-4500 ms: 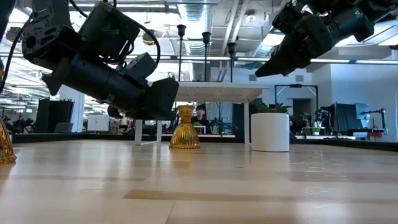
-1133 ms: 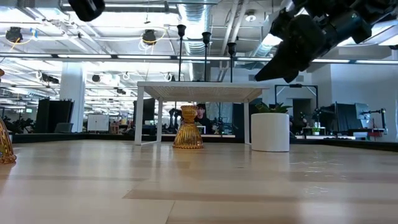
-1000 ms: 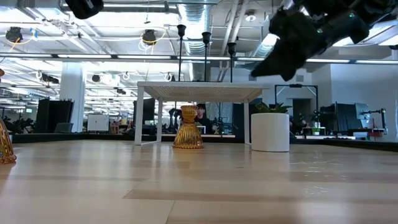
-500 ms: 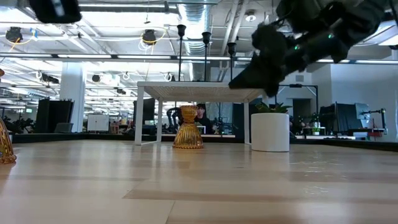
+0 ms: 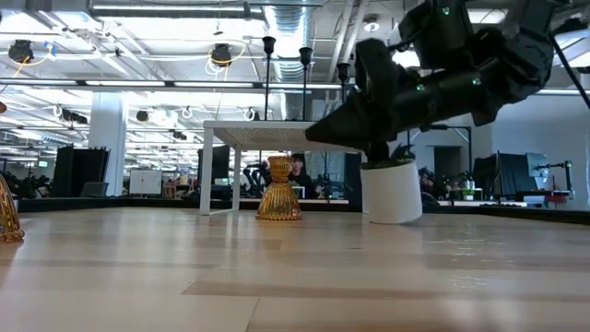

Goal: Pick & Place candle stick holders
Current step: Put the transparent glass candle holder on the shelf

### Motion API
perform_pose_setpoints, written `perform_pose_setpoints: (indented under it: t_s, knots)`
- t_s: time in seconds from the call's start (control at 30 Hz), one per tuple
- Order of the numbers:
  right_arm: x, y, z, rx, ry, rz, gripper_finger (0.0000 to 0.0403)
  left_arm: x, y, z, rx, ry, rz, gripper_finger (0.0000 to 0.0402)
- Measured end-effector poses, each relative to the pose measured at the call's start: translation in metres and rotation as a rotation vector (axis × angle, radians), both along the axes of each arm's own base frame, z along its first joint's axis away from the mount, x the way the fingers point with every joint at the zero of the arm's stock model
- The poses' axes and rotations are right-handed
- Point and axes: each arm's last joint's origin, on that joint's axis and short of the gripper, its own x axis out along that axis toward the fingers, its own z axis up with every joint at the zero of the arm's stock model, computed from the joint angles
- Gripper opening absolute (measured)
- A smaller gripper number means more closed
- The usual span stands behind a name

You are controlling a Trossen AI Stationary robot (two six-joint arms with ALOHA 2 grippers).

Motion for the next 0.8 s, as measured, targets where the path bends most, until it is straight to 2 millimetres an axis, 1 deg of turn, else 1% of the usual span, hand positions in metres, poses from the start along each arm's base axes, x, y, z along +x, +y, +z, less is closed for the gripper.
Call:
perform_pose_setpoints:
  t_s: [0.07,0.2,0.33,0.5,0.67,0.8]
  knots:
    - [0.004,0.001,0.003,0.006,-0.009,0.010,0.0000,-0.001,-0.007,0.005,0.003,0.003,-0.033,0.0002]
    - [0.011,0.002,0.010,0.012,-0.035,0.010,0.0000,-0.002,-0.028,0.009,0.019,0.037,-0.137,0.0002]
    - [0.015,0.000,0.015,-0.008,-0.053,0.009,0.0000,-0.004,-0.050,0.004,0.056,0.087,-0.220,0.0002]
    - [0.016,0.001,0.016,0.006,-0.057,0.010,0.0000,-0.010,-0.074,-0.006,0.056,0.209,-0.303,0.0002]
    - [0.011,0.002,0.024,-0.004,-0.021,-0.011,0.0000,-0.015,-0.088,-0.014,0.088,0.240,-0.319,0.0002]
    - [0.005,0.006,0.037,-0.013,-0.026,-0.035,0.0000,-0.017,-0.094,-0.017,0.120,0.226,-0.340,0.0002]
